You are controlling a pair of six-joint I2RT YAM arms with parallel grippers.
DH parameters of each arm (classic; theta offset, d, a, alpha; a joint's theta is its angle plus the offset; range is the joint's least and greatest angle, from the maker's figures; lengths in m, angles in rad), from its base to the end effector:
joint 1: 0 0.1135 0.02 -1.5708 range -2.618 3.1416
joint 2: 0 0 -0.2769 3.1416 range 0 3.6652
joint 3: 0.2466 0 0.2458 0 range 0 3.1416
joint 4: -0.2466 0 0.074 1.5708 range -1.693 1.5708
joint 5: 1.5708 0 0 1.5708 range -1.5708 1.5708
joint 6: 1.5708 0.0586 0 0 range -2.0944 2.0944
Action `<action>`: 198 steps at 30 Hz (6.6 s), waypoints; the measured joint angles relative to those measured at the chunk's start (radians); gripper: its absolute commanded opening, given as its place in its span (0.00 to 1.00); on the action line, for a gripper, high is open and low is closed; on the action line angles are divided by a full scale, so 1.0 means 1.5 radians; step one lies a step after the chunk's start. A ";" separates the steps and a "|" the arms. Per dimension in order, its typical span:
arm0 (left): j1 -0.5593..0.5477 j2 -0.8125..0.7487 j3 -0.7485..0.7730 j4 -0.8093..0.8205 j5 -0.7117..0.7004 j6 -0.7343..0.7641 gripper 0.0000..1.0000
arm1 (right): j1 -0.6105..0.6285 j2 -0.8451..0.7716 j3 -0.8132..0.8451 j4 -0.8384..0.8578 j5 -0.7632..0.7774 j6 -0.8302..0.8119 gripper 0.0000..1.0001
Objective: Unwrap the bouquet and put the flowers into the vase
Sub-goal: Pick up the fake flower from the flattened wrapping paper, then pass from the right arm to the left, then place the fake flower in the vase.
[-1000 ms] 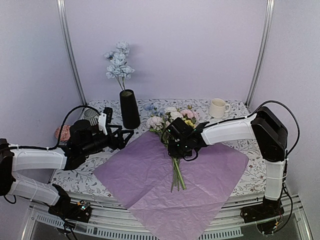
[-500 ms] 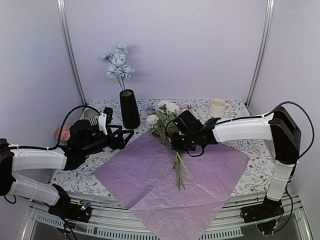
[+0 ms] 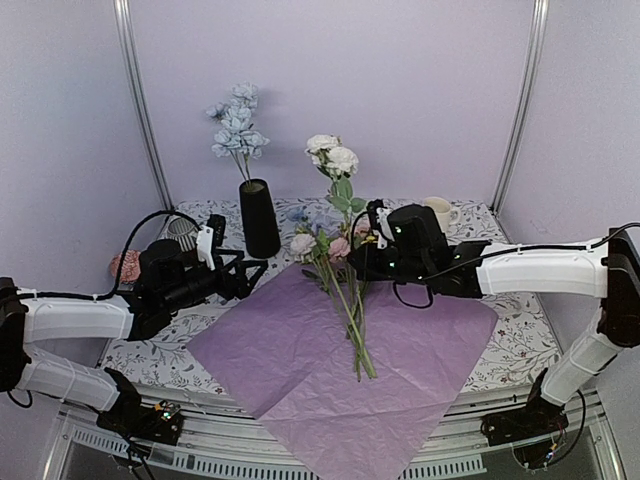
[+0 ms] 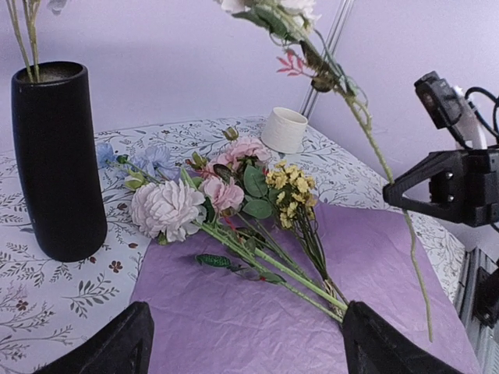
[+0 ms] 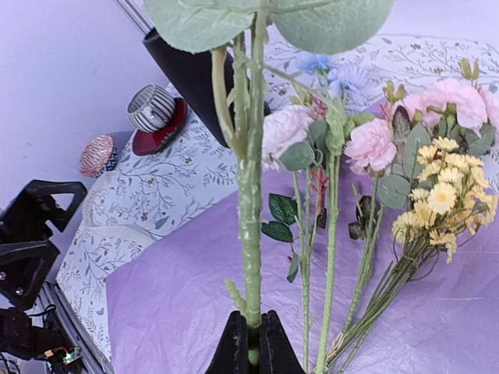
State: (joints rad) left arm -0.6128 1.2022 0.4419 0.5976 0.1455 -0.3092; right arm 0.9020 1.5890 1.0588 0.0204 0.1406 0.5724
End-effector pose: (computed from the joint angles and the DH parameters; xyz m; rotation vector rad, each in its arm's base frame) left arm 0.2115 -0.1591 0.2296 0.3816 1.7593 -0.7960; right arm 0.2397 0.2901 0.2571 -0.2666 2.1476 0.7399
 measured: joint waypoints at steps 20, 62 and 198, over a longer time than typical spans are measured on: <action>-0.070 -0.038 0.011 0.008 0.035 -0.099 0.84 | -0.001 -0.101 -0.124 0.235 -0.114 -0.195 0.06; -0.214 0.237 0.285 0.032 -0.019 -0.128 0.03 | -0.001 -0.063 -0.226 0.401 -0.252 -0.228 0.39; 0.040 0.065 0.195 -0.154 -0.071 0.077 0.98 | -0.001 -0.084 -0.274 0.416 0.021 -0.253 0.56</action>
State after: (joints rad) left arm -0.5533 1.2995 0.7338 0.3672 0.0391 -0.1932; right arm 0.9001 1.4635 0.6472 0.6449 0.1719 0.1936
